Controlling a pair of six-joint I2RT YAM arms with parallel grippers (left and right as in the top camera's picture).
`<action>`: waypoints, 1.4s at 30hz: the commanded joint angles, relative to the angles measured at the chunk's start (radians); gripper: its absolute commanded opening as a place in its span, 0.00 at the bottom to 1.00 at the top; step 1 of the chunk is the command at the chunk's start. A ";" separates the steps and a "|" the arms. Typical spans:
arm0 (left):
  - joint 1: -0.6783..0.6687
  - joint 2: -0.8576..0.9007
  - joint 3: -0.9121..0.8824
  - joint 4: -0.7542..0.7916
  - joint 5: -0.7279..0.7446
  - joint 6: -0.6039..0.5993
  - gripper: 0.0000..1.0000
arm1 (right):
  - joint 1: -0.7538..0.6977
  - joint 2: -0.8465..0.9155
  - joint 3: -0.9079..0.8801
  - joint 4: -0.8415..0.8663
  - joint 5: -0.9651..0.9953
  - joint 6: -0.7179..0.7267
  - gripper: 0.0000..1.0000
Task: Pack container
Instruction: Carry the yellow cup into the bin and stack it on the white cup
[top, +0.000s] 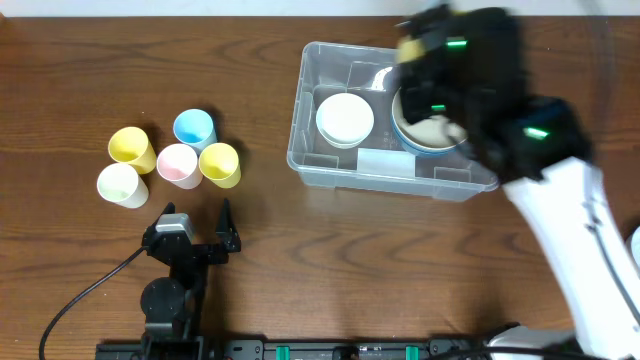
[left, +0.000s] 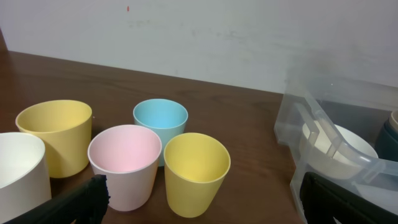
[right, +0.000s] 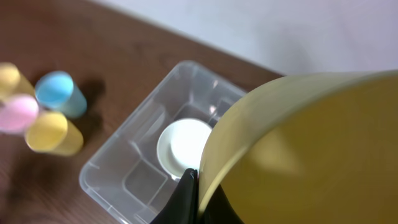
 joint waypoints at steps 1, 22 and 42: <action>0.006 -0.005 -0.016 -0.039 -0.016 0.017 0.98 | 0.050 0.103 -0.015 0.022 0.090 -0.054 0.01; 0.006 -0.005 -0.016 -0.039 -0.016 0.018 0.98 | 0.138 0.481 -0.015 0.149 -0.023 -0.028 0.01; 0.006 -0.005 -0.016 -0.039 -0.016 0.018 0.98 | 0.140 0.518 -0.012 0.183 0.024 -0.011 0.99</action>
